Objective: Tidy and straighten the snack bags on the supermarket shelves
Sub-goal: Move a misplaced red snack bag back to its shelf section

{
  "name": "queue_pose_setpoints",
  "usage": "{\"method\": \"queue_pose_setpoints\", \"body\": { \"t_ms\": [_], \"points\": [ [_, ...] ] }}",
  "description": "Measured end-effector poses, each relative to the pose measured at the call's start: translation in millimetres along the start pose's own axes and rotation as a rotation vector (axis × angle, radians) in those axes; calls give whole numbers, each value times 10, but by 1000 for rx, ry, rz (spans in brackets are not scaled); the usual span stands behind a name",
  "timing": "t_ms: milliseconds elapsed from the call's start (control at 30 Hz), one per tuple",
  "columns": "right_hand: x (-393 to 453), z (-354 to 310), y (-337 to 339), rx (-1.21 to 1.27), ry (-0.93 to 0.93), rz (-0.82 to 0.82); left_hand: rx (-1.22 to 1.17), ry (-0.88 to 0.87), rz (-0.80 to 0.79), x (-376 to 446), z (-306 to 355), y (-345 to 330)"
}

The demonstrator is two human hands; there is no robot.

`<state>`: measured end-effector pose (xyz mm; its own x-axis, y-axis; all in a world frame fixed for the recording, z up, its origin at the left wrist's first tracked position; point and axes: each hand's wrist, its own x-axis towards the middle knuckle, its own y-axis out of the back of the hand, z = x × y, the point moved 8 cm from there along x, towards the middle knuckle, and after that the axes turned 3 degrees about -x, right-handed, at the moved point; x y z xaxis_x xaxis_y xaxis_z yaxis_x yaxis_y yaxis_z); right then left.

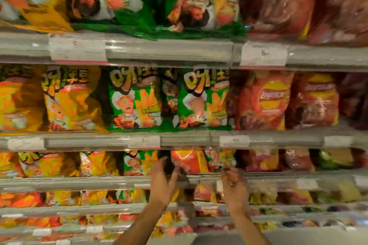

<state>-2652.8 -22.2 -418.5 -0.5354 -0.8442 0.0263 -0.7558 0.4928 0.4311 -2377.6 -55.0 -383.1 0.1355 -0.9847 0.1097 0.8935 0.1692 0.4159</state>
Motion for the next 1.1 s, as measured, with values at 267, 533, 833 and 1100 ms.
{"method": "queue_pose_setpoints", "body": {
  "t_ms": [267,533,833,1100],
  "points": [
    [538,-60,144,-305,88,-215,-116,244,-36,95,105,-429],
    [912,-26,-148,-314,-59,-477,-181,366,-156,305,12,-523],
    [1088,18,-486,-81,-87,-519,-329,407,-173,447,-93,-588],
    [1045,-21,-574,-187,-139,-553,-352,403,-196,461,-168,-484]
  ]
}}
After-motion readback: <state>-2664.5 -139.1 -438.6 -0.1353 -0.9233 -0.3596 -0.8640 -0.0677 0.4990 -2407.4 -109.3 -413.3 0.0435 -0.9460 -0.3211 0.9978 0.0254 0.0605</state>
